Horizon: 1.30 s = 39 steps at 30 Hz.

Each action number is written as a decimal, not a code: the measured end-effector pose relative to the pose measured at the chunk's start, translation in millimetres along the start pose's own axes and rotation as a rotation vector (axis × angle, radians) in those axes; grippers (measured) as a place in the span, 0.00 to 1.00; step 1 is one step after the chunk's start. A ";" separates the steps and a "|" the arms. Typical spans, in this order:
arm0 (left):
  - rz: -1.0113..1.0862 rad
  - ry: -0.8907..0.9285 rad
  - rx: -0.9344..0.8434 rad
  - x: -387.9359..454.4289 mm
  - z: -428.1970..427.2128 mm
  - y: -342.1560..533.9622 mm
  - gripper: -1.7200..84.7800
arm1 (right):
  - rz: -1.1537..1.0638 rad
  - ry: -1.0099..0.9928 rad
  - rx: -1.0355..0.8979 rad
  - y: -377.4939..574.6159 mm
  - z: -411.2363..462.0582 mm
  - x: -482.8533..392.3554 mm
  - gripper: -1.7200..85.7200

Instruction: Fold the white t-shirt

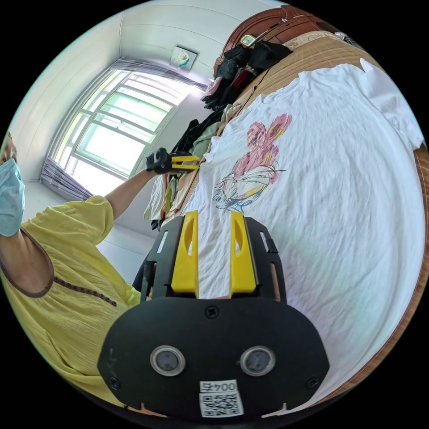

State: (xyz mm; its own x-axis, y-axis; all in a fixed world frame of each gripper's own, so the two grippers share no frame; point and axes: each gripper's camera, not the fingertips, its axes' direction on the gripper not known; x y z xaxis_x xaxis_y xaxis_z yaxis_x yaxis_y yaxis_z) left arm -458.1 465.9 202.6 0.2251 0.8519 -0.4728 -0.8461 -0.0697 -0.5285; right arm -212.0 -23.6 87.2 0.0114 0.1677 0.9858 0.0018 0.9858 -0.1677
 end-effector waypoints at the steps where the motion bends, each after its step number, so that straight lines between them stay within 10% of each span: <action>1: 0.012 -0.012 -0.008 3.9 0.9 -1.9 0.12 | -0.001 0.001 0.000 0.5 1.4 -0.3 0.15; 24: 0.050 -0.236 -0.312 56.7 2.0 23.5 0.09 | 0.064 0.058 0.015 10.3 43.9 -15.3 0.15; 39: -0.524 0.241 0.022 193.2 -209.5 196.8 0.10 | -0.014 0.464 0.138 74.0 -19.7 -130.1 0.08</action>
State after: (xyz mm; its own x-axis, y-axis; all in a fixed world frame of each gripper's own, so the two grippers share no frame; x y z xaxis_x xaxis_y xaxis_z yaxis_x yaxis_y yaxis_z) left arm -479.8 508.1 -140.4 0.7186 0.6271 -0.3007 -0.6011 0.3424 -0.7221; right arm -193.7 27.4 -53.7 0.4570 0.1655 0.8739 -0.1268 0.9846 -0.1202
